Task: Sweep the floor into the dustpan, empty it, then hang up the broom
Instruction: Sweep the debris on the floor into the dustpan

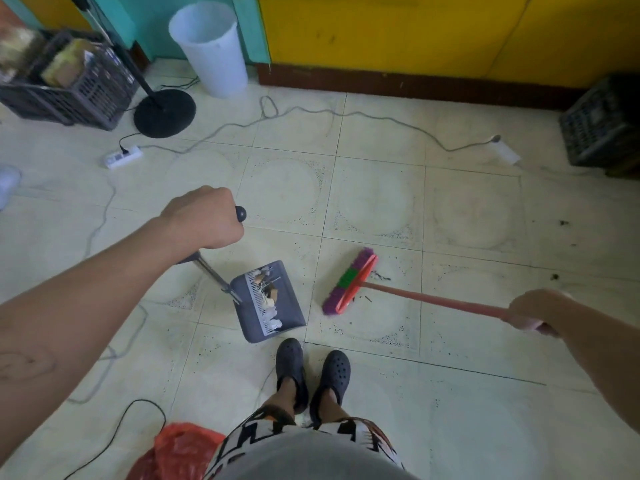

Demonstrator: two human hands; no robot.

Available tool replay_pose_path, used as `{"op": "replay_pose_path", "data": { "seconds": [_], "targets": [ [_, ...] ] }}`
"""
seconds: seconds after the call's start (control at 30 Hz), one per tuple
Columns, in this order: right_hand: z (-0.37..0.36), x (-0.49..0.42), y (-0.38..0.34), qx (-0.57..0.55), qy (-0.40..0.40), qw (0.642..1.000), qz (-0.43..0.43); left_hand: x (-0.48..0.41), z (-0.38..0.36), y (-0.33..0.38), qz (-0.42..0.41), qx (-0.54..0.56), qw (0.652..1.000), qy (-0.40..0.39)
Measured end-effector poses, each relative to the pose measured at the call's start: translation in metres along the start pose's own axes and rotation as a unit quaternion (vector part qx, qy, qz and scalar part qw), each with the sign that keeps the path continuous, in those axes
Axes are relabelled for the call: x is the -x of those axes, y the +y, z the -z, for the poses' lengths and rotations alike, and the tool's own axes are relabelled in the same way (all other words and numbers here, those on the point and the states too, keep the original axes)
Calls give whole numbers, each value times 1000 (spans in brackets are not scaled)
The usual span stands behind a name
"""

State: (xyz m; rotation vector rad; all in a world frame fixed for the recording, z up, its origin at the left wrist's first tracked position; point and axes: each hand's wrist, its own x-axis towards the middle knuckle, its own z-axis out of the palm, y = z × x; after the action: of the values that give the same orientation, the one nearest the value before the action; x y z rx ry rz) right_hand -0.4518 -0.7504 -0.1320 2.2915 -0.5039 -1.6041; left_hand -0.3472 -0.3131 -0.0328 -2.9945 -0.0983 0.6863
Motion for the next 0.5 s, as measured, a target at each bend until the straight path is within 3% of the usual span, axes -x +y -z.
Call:
{"op": "replay_pose_path", "data": {
  "seconds": [0.17, 0.33, 0.5],
  "targets": [
    [3, -2, 39, -35, -25, 999, 4, 1, 0, 26, -18, 7, 1000, 0],
    [54, 9, 37, -75, 85, 993, 36, -2, -1, 38, -16, 20, 1000, 7],
    [74, 15, 18, -111, 112, 985, 69, 0, 4, 37, -20, 9, 999, 28]
  ]
}}
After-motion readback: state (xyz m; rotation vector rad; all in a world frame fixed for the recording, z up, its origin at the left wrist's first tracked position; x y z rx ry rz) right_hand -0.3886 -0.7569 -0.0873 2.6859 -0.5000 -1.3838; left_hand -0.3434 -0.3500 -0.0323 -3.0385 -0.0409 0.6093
